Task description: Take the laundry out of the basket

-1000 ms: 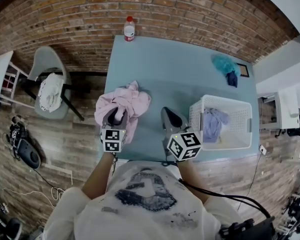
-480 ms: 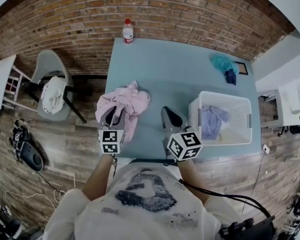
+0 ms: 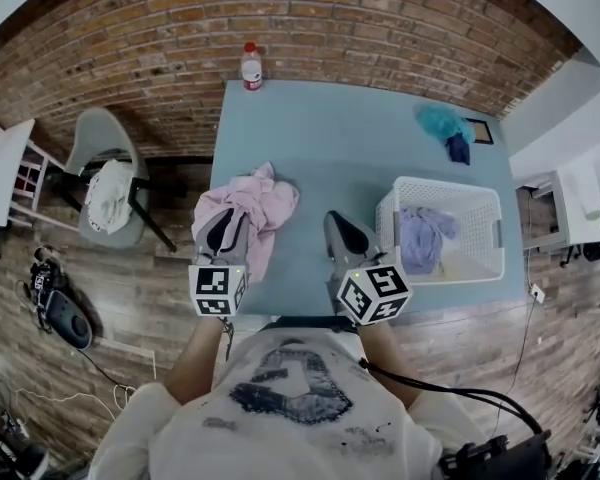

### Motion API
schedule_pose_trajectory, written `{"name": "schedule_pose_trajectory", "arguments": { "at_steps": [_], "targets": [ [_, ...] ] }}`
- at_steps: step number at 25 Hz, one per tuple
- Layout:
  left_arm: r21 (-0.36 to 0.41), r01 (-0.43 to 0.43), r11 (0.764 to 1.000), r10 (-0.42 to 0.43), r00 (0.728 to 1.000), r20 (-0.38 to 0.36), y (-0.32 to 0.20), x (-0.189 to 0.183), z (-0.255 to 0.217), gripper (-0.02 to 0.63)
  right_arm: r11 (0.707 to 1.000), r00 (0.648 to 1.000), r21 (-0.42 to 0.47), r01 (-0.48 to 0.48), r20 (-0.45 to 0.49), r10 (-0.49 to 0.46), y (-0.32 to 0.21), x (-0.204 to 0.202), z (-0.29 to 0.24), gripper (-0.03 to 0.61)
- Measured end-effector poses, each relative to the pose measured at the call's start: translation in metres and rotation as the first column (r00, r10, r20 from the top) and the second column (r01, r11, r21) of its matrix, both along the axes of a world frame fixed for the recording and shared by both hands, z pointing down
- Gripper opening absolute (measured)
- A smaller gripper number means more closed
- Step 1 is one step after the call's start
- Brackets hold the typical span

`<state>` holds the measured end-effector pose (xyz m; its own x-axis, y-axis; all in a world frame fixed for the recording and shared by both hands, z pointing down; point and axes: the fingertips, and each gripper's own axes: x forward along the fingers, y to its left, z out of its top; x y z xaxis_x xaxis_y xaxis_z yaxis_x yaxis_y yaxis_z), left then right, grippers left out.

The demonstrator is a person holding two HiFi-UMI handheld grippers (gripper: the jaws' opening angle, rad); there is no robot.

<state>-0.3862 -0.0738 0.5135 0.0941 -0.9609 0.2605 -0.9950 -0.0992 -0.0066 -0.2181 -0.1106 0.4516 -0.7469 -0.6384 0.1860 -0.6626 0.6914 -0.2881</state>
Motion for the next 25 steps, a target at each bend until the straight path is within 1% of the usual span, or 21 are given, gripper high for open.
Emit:
{"name": "schedule_pose_trajectory", "arguments": {
  "at_steps": [5,11,17,22,25],
  "targets": [
    [0.031,-0.014,0.999,0.014,1.0,0.006,0.005,0.01,-0.016,0.055,1.0,1.0,0.011,-0.003,0.0,0.003,0.003,0.002,-0.003,-0.003],
    [0.043,-0.022,0.999,0.022,1.0,0.011,0.009,0.015,-0.026,-0.005,1.0,1.0,0.003,-0.008,-0.002,0.008,0.007,0.006,0.0,-0.003],
    [0.027,-0.049,0.998,0.048,0.999,0.016,0.012,0.02,-0.024,-0.008,1.0,1.0,0.002,-0.006,-0.006,0.006,0.01,0.007,0.0,-0.003],
    [0.043,-0.069,0.997,0.07,0.997,-0.016,0.012,0.025,-0.025,-0.008,1.0,1.0,0.003,-0.01,-0.007,0.01,0.01,0.009,0.001,-0.002],
    [0.03,-0.077,0.997,0.078,0.997,-0.02,0.009,0.027,-0.025,-0.008,1.0,1.0,0.001,-0.014,-0.012,0.014,0.009,0.01,0.001,-0.003]
  ]
}}
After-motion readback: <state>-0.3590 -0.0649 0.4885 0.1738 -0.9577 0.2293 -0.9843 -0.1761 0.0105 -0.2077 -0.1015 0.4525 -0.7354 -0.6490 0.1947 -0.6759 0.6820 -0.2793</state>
